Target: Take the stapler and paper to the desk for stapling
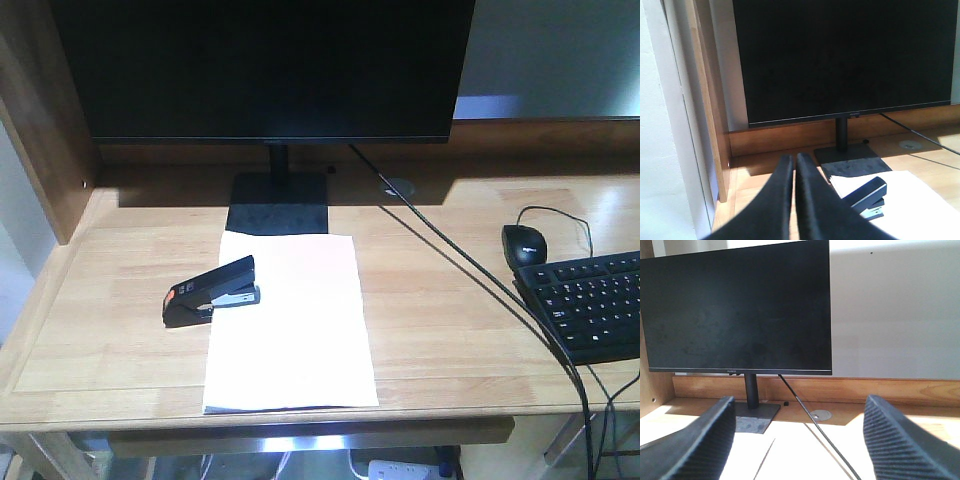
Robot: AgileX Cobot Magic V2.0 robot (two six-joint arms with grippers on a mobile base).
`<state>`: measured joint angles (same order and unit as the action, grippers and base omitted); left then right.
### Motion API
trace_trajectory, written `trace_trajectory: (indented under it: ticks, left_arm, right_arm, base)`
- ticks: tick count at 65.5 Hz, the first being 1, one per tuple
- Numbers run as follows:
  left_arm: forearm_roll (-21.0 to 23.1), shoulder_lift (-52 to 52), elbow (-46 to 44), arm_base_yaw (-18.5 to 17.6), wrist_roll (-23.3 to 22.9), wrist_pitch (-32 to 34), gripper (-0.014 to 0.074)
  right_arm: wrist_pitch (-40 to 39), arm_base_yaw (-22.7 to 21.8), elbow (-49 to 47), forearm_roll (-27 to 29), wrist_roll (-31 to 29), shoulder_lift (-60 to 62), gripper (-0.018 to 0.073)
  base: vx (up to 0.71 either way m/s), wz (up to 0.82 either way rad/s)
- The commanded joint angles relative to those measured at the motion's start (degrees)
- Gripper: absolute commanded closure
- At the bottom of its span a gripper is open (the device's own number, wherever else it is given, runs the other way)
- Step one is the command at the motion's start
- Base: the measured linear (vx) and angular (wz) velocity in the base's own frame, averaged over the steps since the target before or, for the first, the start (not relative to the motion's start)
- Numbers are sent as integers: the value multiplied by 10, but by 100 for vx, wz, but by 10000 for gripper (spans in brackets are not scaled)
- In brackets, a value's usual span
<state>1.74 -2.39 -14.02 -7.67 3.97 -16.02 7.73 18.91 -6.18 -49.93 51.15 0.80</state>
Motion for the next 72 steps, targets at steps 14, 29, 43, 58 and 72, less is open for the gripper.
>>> trace_trajectory:
  ticks: [14,29,43,58,72]
  left_arm:
    - [2,-6,-14,-3,-6,44,603]
    - [2,-6,-14,-3,-6,44,603]
    - [2,-6,-14,-3,-6,44,603]
    - [2,-6,-14,-3,-6,44,603]
    - [2,-6,-14,-3,-6,44,603]
  right_arm:
    - [-24,0,-15,-26,2,6,103]
    - [-24,0,-15,-37,-3,6,391]
    - [-24,0,-15,-37,-3,6,571]
    - [-24,0,-15,-37,-3,6,568]
    - [-24,0,-15,-37,-3,6,568]
  base:
    - [0,0]
    - [0,0]
    - [0,0]
    - [0,0]
    - [0,0]
